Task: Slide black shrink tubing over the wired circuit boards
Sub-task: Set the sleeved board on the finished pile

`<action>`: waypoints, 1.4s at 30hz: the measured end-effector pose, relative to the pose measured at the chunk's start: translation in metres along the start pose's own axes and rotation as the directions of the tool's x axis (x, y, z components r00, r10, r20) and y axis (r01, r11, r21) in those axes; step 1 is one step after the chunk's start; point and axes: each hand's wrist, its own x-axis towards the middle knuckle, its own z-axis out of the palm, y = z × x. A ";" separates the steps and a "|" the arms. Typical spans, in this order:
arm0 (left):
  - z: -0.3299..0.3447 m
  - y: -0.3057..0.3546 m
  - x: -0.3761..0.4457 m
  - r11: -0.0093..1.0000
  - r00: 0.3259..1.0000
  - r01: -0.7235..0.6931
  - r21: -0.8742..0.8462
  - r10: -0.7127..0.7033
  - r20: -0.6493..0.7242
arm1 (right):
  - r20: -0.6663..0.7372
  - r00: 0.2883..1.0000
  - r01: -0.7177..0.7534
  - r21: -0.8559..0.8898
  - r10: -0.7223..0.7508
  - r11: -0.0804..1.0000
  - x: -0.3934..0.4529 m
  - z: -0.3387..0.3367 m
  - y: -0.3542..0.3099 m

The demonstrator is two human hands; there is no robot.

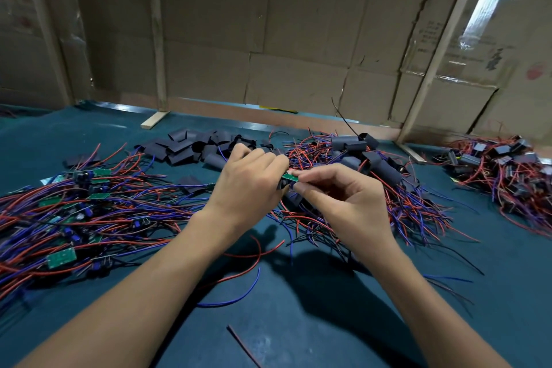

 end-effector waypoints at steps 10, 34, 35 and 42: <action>-0.002 0.004 -0.009 0.946 0.966 0.204 -0.253 -0.153 0.207 | 0.176 0.925 0.381 -0.399 -0.338 0.834 0.001 -0.008 0.001; -0.008 0.023 0.001 0.972 0.994 0.032 -0.232 -0.006 0.114 | 0.054 0.991 -0.116 -0.143 0.125 0.983 -0.001 0.005 0.007; -0.007 0.024 0.001 0.971 0.992 0.036 -0.238 -0.006 0.123 | 0.049 0.986 -0.149 -0.128 0.156 0.980 0.000 0.005 0.006; 0.005 0.021 -0.004 0.830 0.979 0.176 -0.529 -0.091 0.184 | 0.120 0.981 -0.135 -0.119 0.149 0.984 0.006 -0.015 -0.002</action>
